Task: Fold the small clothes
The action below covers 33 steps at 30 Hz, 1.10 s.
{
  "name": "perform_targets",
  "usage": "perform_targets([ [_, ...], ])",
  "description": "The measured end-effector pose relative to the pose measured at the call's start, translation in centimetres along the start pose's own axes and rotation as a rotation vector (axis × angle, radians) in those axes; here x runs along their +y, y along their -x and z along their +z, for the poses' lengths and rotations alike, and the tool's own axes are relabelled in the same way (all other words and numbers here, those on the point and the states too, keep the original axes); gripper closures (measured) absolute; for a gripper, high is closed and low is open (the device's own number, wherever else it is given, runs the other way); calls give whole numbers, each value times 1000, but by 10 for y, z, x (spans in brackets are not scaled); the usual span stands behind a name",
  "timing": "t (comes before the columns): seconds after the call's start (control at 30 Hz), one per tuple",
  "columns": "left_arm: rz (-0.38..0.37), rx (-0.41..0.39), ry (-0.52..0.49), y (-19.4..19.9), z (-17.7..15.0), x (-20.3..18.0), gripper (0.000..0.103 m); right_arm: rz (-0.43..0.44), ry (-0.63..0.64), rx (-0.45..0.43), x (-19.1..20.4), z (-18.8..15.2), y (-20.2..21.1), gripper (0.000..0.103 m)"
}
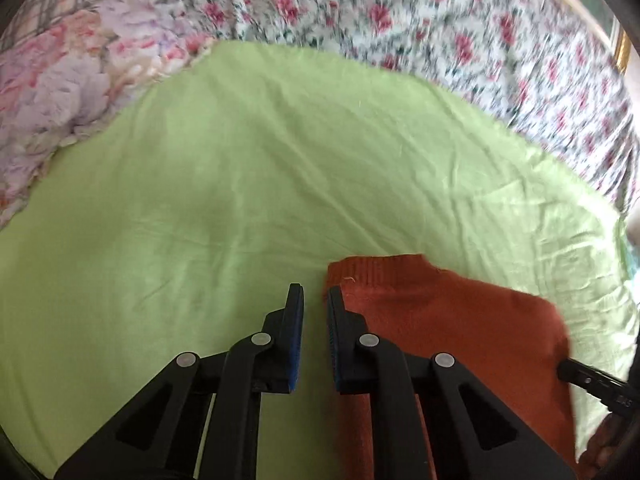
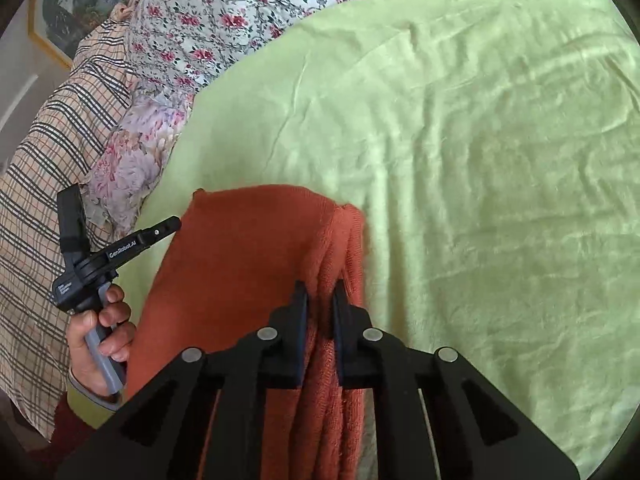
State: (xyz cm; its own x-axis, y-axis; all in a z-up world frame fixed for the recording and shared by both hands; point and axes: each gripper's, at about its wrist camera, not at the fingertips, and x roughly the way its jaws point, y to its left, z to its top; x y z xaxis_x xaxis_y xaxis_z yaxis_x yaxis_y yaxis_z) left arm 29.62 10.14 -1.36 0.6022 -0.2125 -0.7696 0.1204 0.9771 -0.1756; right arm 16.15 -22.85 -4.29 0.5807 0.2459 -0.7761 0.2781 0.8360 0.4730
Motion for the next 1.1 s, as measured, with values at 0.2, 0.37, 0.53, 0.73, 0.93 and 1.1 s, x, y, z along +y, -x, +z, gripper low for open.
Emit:
perform_targets([
  [0.2,-94,-68,-43,79,-53,-1,81,12,-11,-39,3,-18,41,73],
  [0.37,-138,-61,-81,121,-124,-11,66,48,15,-53,12,-55,73,56],
  [0.53,-140,-32,-113,150,-191,-15,53,45,60,-32,21,-95,94,56],
  [0.73,-122,-5,-164,164,-246,-17,42,22,93,4,23,-131,96,56],
  [0.93,-75,12,-217,154,-265,-29,42,38,127,44,28,-143,73,86],
  [1.1,29,2,-186,144,-254,-28,60,216,50,-45,30,-126,104,93],
])
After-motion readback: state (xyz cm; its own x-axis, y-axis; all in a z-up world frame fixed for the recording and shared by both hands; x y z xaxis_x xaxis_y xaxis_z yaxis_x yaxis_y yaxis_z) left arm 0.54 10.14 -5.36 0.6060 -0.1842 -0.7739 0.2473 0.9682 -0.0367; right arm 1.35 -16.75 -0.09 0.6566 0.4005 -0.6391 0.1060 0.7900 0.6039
